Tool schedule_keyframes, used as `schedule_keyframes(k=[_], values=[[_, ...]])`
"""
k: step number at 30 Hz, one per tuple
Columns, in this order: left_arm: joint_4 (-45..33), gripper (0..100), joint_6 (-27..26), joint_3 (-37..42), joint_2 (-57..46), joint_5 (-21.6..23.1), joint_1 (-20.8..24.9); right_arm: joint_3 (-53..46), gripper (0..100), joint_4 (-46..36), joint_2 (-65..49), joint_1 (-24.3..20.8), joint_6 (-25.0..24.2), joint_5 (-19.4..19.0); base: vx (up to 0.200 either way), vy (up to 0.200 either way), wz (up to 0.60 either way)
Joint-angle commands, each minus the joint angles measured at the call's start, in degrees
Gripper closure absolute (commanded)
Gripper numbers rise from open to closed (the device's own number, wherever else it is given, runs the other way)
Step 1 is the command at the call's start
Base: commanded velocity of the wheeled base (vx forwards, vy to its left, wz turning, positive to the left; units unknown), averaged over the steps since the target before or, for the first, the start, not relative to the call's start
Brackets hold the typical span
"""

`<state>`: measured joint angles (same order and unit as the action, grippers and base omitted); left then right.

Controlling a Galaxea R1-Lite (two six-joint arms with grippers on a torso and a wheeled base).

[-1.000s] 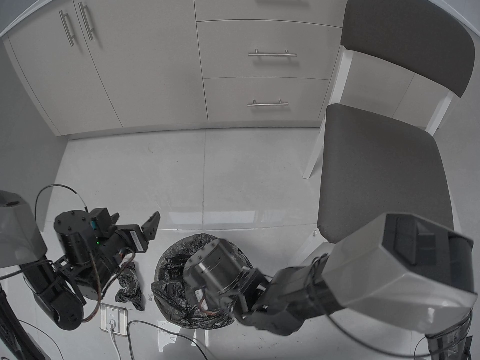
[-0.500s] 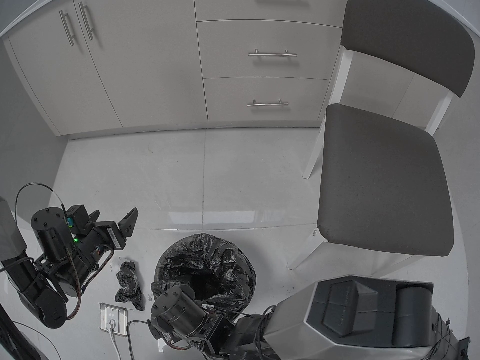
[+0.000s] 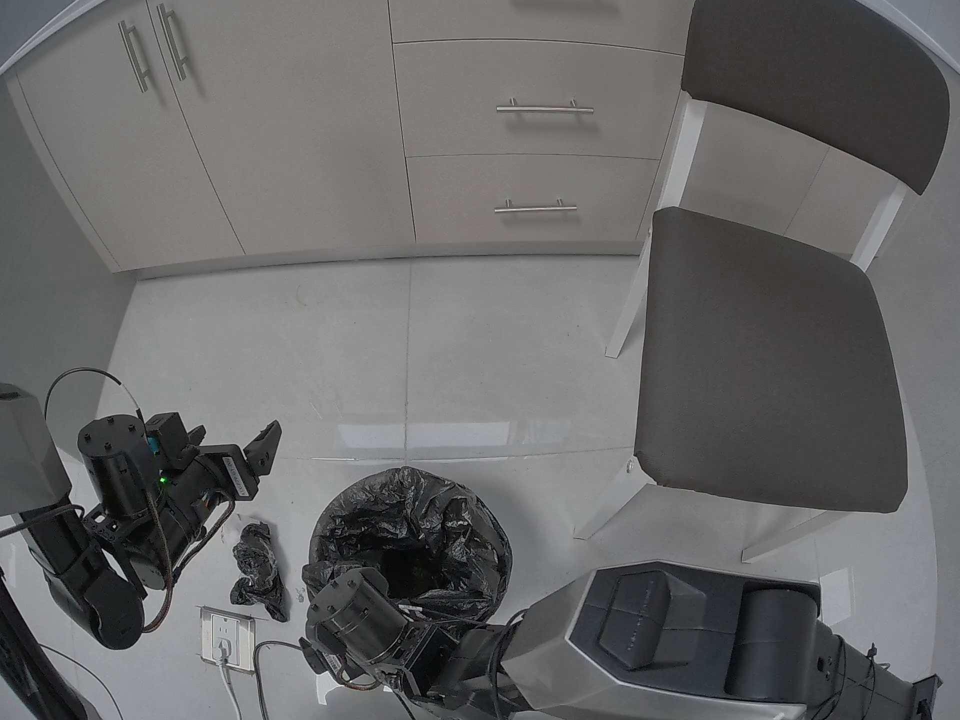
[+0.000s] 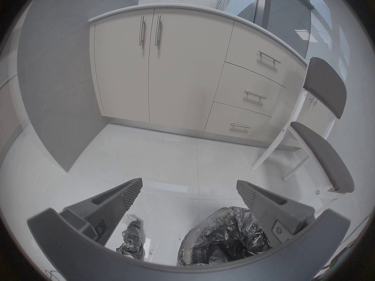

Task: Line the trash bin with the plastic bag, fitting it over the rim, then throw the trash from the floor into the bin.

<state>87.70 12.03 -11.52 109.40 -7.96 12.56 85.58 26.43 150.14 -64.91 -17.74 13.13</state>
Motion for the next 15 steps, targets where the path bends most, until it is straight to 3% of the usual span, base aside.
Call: schedule_keyframes(k=[1, 15], values=[[0.02, 0, 0.01, -0.17, 0.82, -0.04, -0.16, -0.06, 0, 0.03, 1.30, 0.23, -0.02, -0.03, 0.000, 0.000, 0.00], [0.02, 0, -0.08, -0.70, 1.87, -0.04, -0.69, -8.94, 0, 3.19, -1.08, -6.80, -1.86, -0.47, 0.000, 0.000, 0.00]])
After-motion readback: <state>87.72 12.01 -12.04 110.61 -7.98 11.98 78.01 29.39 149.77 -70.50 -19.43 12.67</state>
